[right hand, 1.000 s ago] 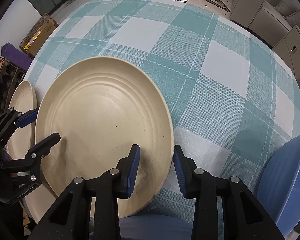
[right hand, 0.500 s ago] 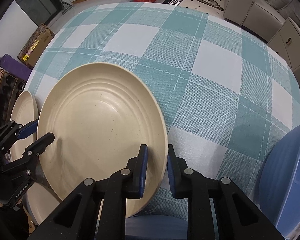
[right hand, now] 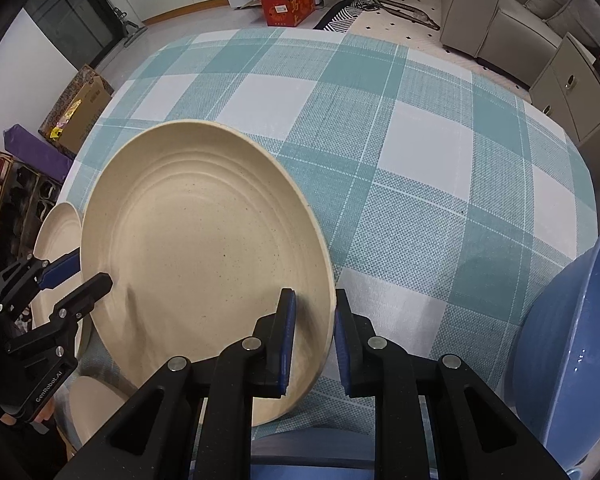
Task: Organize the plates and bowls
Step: 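Lift the beige plate off the table with both grippers, tilting it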
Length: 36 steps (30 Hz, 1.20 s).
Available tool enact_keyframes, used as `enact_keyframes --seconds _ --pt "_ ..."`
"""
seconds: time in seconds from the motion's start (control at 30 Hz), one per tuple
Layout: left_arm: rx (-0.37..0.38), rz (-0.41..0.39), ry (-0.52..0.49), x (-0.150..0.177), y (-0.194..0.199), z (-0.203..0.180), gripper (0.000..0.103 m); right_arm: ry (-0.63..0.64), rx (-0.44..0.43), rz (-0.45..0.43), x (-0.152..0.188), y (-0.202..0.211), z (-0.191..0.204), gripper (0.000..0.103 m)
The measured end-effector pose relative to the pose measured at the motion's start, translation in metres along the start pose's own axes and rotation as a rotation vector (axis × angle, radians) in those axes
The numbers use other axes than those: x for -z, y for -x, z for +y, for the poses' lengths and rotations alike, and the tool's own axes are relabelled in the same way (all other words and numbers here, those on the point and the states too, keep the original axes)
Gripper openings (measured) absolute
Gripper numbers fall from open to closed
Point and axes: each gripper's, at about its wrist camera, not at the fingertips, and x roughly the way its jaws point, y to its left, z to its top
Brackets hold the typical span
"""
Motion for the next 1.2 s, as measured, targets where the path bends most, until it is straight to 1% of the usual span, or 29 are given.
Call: enact_keyframes --seconds 0.4,0.9,1.2 --pt "-0.009 -0.063 0.017 -0.002 0.023 0.003 0.03 0.002 -0.013 -0.05 0.006 0.03 0.0 0.018" --pt "-0.031 -0.166 0.033 0.0 0.076 0.008 0.03 0.039 0.004 -0.131 0.018 0.082 0.029 0.018" --pt "-0.042 -0.208 0.041 0.007 0.103 0.009 0.03 0.054 0.008 -0.168 0.027 0.107 0.043 0.018"
